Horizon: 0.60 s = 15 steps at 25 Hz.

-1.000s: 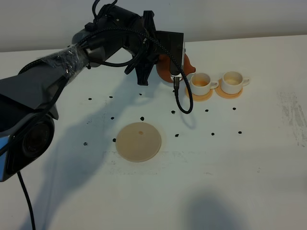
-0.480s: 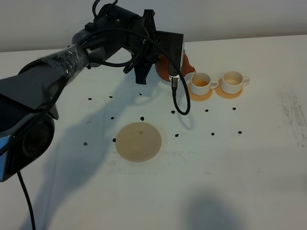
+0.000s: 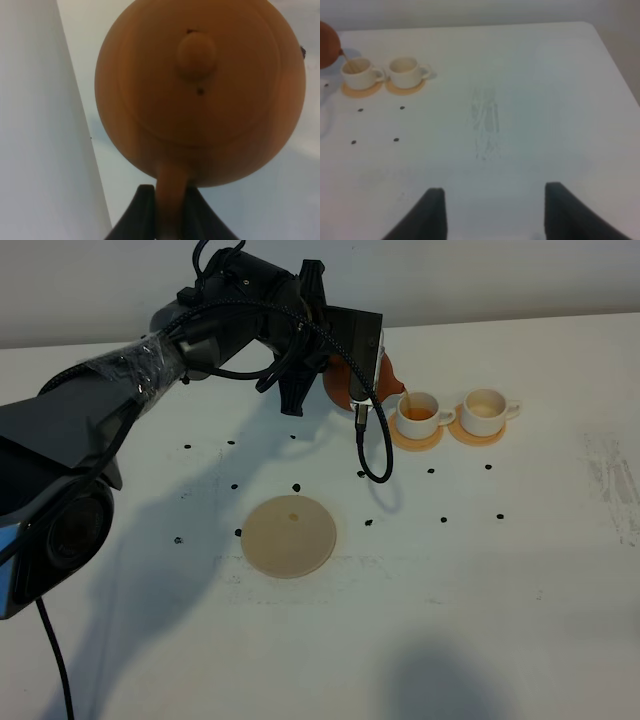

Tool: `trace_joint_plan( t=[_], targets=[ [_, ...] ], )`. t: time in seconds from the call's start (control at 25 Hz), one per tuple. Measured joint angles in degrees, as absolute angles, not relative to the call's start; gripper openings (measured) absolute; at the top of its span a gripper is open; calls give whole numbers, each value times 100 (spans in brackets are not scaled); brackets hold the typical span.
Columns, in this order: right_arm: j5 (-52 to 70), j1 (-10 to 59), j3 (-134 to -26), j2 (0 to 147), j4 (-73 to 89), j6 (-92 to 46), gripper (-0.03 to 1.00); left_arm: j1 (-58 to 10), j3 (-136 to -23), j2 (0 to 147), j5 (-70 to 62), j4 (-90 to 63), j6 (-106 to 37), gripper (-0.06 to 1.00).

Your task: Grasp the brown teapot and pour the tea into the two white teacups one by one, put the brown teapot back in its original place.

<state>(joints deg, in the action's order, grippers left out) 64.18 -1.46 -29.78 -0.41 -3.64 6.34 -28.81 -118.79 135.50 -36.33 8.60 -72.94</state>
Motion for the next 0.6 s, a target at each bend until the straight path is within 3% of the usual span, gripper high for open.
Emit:
trace_joint_plan(
  t=[0.6],
  targets=[
    [6418,-146,-2978,-41,-364,634,43,-2887,-11879,13550,-3536,860,-7566,12]
  ],
)
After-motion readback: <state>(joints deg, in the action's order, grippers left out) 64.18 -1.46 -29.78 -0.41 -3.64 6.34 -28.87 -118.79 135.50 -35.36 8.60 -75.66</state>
